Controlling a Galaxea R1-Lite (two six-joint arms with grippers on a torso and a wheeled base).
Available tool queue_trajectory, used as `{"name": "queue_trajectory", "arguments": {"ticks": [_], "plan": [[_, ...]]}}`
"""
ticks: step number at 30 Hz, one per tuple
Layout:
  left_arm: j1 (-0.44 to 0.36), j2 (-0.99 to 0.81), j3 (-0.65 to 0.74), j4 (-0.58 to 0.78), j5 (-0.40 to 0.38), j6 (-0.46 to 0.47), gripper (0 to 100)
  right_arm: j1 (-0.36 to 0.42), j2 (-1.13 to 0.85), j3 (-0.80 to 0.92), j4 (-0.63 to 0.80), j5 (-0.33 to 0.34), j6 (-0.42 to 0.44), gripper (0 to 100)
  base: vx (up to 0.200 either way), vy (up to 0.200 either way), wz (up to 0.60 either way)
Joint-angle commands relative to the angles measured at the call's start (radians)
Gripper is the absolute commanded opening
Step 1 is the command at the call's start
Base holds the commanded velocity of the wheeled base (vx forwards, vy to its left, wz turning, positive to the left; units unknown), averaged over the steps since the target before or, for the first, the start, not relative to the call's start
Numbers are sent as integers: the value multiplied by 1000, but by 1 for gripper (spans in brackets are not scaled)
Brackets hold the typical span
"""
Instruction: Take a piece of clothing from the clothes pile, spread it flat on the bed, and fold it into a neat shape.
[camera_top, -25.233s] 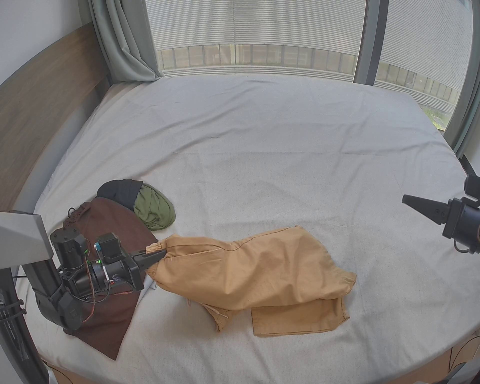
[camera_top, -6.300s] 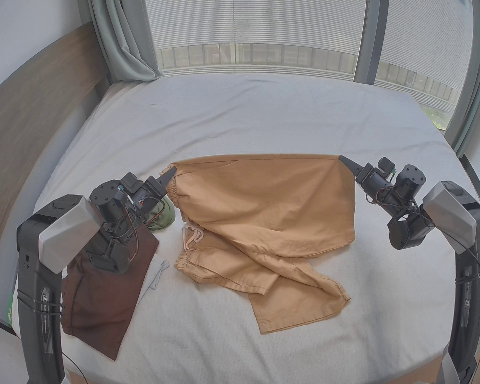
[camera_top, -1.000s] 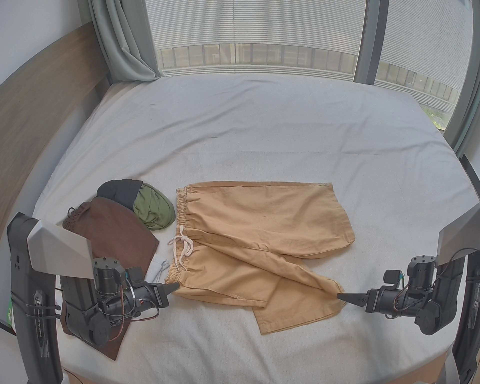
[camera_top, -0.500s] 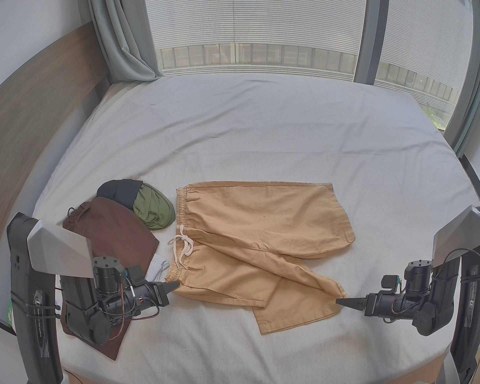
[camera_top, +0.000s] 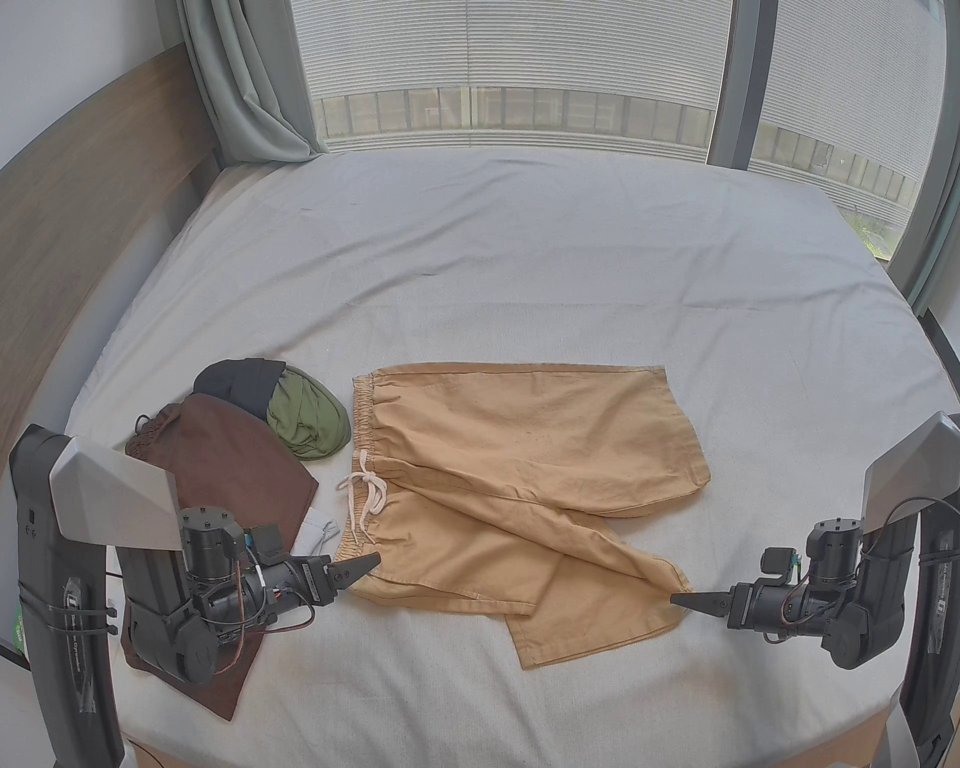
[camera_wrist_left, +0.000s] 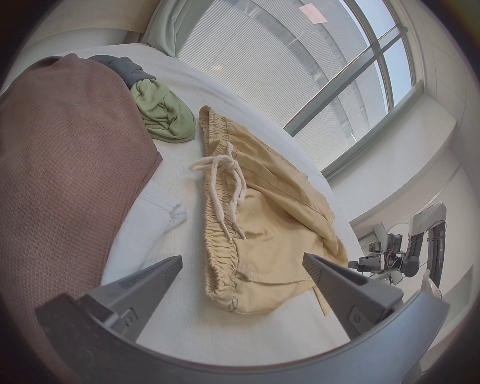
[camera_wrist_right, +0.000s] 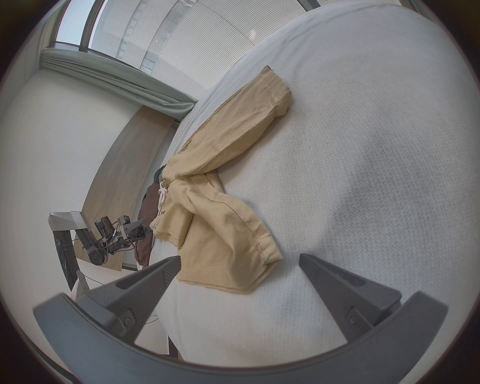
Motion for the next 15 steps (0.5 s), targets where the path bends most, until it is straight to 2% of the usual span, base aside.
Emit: {"name": "queue_trajectory", "arguments": {"ticks": [1, 3, 4, 15], "plan": [[4, 0, -4, 0, 0, -1, 100, -4, 15, -11, 0, 4, 1, 100, 0, 0, 0], [4, 0, -4, 0, 0, -1, 100, -6, 16, -12, 0, 5, 1, 100, 0, 0, 0], [4, 0, -4, 0, 0, -1, 100, -8, 18, -12, 1, 5, 1, 0, 0, 0, 0], [1, 0, -4, 0, 0, -1, 100, -31, 19, -24, 0, 5, 1, 0, 0, 0, 0]]}}
